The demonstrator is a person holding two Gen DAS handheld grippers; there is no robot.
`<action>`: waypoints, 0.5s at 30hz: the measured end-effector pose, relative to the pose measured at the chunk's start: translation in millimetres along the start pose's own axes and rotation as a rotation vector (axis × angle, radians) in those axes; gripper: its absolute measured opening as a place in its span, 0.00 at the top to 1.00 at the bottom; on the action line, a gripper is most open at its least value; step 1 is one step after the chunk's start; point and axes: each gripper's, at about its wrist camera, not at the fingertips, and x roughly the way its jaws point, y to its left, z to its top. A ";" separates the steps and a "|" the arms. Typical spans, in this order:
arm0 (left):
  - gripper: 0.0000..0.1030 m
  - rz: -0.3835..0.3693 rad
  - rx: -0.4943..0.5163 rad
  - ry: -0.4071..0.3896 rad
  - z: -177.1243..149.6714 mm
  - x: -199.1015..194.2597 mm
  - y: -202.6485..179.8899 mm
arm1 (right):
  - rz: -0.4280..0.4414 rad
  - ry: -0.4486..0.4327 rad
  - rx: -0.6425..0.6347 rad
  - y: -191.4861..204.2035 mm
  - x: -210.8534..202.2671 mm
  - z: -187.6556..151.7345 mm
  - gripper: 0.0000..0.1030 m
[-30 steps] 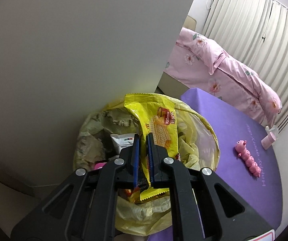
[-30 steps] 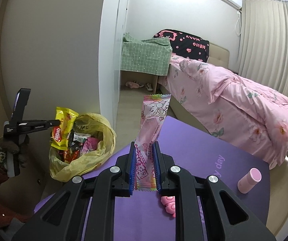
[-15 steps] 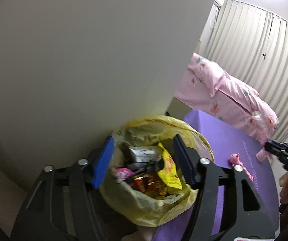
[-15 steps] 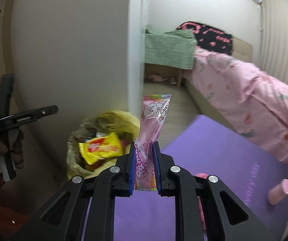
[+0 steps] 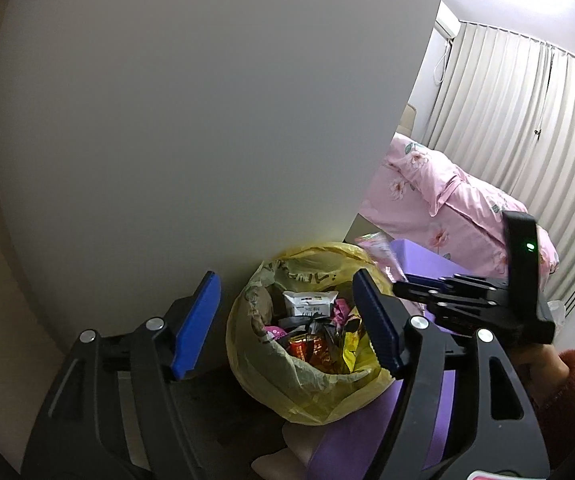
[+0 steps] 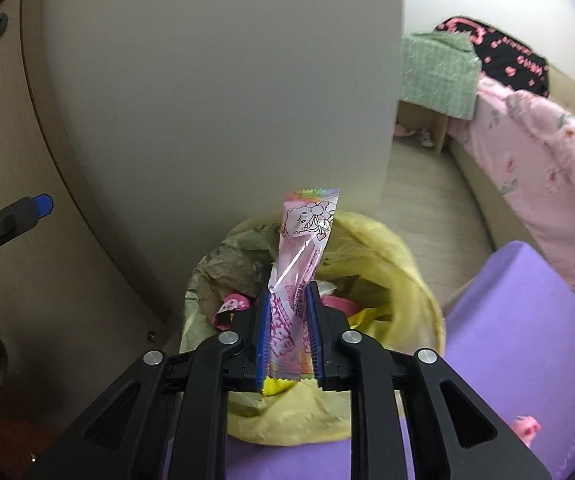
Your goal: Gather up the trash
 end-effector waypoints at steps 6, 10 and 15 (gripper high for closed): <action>0.37 0.001 0.015 0.012 -5.2 -0.1 -12.3 | 0.001 -0.036 0.030 -9.2 -10.6 -1.2 0.60; 0.32 -0.017 0.046 0.039 -12.2 1.6 -34.4 | -0.009 -0.071 0.060 -19.1 -43.3 -17.1 0.60; 0.19 -0.068 0.114 0.071 -25.7 -3.5 -80.0 | -0.103 -0.125 0.087 -27.7 -100.8 -49.7 0.60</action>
